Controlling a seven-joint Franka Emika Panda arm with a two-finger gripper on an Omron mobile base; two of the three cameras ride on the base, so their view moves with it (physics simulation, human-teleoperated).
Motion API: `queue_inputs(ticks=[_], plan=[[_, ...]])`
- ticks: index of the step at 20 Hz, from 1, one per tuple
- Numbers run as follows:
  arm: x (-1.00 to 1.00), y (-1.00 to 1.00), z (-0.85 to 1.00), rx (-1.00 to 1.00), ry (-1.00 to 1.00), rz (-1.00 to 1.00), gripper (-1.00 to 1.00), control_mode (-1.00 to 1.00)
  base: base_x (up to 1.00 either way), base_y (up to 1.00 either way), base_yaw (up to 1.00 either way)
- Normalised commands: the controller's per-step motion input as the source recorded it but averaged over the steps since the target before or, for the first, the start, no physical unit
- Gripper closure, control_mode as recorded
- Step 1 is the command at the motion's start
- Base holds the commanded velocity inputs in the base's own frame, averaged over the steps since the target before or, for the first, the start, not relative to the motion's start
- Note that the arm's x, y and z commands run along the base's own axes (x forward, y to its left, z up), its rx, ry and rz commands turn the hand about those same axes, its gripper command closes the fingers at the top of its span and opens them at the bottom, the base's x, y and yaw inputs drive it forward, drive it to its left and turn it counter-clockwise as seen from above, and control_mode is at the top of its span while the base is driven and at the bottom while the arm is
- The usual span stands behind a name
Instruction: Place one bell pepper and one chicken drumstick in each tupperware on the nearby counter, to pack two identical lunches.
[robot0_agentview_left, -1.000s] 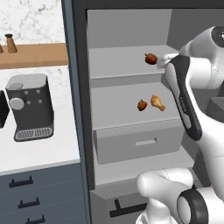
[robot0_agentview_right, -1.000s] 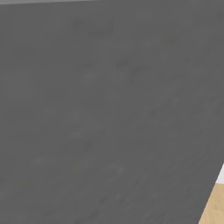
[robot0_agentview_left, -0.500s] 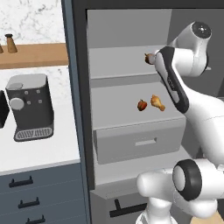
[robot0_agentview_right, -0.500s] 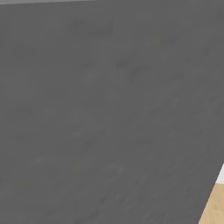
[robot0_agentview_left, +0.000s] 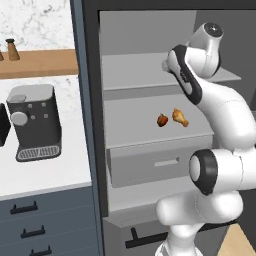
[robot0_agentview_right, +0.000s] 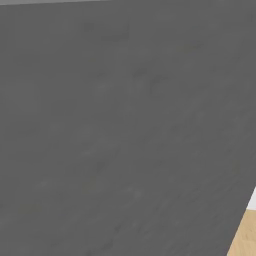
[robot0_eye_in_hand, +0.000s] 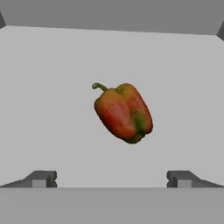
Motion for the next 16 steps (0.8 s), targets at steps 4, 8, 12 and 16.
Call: queue_inputs(ticks=[4, 8, 12, 16], plan=[[0.59, -0.13, -0.03, 0.0, 0.04, 0.04, -1.0, -1.0, 0.0, 0.0, 0.0], [0.51, -0.01, -0.12, 0.0, 0.06, 0.01, -1.0, -1.0, 0.0, 0.0, 0.0], [0.37, 0.0, -0.23, 0.0, 0.09, 0.0, -1.0, -1.0, 0.0, 0.0, 0.0], [0.22, 0.04, -0.39, 0.0, 0.16, 0.03, -1.0, -1.0, 0.0, 0.0, 0.0]])
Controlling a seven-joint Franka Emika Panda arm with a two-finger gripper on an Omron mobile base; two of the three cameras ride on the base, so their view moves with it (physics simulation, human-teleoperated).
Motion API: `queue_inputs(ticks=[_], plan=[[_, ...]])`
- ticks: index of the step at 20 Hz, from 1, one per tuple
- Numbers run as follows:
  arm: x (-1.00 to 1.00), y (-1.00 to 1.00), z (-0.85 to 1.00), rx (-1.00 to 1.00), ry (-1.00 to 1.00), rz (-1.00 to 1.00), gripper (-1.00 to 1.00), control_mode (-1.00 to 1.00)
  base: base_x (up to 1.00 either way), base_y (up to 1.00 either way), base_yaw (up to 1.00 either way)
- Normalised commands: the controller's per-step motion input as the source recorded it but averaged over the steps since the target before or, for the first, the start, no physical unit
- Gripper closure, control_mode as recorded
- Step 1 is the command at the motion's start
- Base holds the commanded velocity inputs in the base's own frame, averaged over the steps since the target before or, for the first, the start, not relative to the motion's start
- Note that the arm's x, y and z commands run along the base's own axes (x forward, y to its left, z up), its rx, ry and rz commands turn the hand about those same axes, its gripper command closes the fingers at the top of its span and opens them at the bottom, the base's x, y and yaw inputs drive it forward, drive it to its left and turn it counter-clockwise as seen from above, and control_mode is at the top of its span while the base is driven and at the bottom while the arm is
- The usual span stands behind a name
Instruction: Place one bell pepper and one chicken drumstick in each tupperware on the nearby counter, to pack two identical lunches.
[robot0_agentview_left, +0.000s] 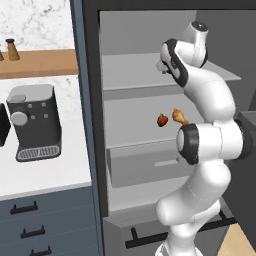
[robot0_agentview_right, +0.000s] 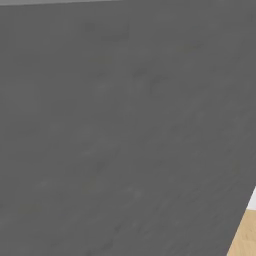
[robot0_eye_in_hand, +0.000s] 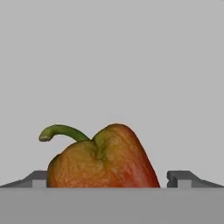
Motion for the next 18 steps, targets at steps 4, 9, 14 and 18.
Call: queue_inputs(ticks=[4, 9, 14, 18], plan=[[0.36, 0.21, -0.38, 0.0, 0.07, 0.03, 1.0, -1.0, 0.0, 0.0, 0.0], [0.1, 0.31, -0.37, 0.0, 0.01, 0.07, 1.0, -1.0, 0.0, 0.0, 0.0], [-0.78, 0.32, -0.05, 0.03, -0.19, 0.07, 1.0, -1.0, 0.0, 0.0, 0.0], [-1.0, 0.59, 0.0, 0.03, -0.44, 0.0, 1.0, -1.0, 0.0, 0.0, 0.0]])
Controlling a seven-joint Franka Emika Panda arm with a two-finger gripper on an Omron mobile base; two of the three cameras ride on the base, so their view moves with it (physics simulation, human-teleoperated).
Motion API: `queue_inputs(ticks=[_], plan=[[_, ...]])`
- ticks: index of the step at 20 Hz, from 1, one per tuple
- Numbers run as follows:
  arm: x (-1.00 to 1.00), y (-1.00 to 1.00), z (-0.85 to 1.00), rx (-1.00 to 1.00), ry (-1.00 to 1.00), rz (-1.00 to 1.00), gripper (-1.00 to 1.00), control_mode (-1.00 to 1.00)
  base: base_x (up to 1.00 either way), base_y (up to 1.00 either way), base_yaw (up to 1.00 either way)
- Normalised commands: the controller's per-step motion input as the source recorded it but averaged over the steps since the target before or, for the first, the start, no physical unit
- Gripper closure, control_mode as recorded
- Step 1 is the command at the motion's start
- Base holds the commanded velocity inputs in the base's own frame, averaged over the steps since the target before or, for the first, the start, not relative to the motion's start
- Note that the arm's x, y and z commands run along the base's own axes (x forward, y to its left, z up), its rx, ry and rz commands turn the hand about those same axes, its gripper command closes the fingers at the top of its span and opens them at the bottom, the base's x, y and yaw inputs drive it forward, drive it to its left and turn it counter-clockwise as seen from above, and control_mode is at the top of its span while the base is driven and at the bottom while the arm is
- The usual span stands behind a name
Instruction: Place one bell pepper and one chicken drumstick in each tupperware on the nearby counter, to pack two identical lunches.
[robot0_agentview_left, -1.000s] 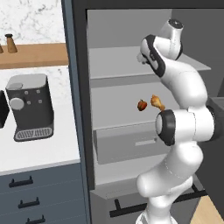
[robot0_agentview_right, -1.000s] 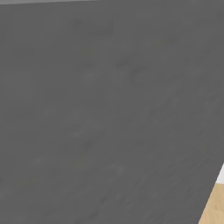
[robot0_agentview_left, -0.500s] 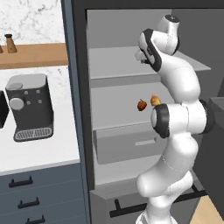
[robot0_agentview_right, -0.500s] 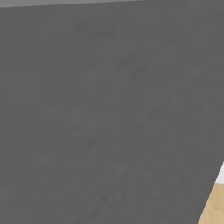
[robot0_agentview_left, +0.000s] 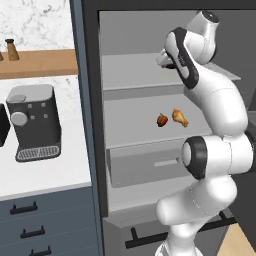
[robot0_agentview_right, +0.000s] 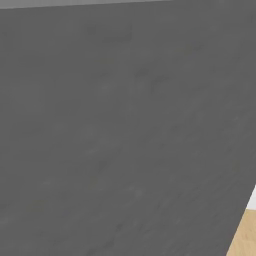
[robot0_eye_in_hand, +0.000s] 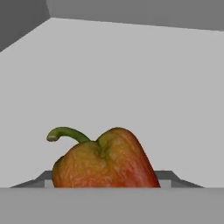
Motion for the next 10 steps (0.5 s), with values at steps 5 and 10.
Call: queue_inputs(ticks=[5, 10], plan=[[-1.0, 0.04, 0.46, 0.0, -0.11, 0.0, 1.0, -1.0, 0.0, 0.0, 0.0], [-1.0, -0.07, 0.02, 0.02, -0.13, -0.01, 1.0, -1.0, 0.0, 0.0, 0.0]])
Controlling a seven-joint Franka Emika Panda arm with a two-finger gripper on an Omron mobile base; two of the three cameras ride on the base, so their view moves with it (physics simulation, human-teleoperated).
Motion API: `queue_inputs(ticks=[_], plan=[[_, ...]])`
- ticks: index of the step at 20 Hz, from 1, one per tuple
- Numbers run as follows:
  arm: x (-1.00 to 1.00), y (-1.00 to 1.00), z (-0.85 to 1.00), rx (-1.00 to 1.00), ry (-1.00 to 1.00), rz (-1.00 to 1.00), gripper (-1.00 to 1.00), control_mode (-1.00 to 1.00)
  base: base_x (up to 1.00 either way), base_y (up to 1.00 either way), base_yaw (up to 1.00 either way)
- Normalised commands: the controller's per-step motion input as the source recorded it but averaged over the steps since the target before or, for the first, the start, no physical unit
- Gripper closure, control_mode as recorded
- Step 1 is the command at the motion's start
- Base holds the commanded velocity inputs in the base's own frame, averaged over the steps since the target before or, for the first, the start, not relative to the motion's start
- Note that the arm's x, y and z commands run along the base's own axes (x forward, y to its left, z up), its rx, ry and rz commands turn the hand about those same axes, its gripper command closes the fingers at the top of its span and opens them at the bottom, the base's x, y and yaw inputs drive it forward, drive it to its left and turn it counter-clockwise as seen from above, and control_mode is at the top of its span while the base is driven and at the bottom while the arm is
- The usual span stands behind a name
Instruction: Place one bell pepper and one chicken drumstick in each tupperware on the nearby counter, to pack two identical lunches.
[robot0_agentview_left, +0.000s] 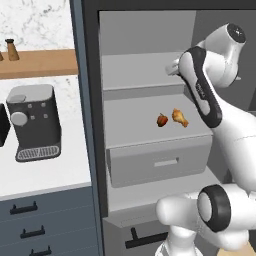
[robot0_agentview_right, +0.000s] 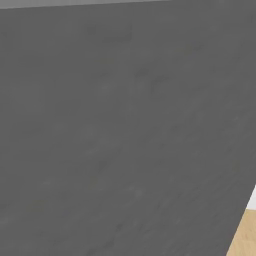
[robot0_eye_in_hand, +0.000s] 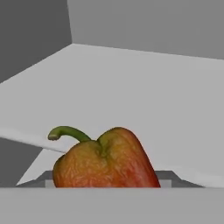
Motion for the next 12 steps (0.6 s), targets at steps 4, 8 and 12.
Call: queue_inputs(ticks=[4, 8, 12], plan=[[-1.0, 0.0, 0.01, 0.05, -0.01, -0.04, 1.0, -1.0, 0.0, 0.0, 0.0], [-1.0, -0.01, -0.03, -0.05, 0.02, 0.0, 1.0, -1.0, 0.0, 0.0, 0.0], [-1.0, 0.01, -0.29, -0.13, 0.22, -0.01, 1.0, -1.0, 0.0, 0.0, 0.0]])
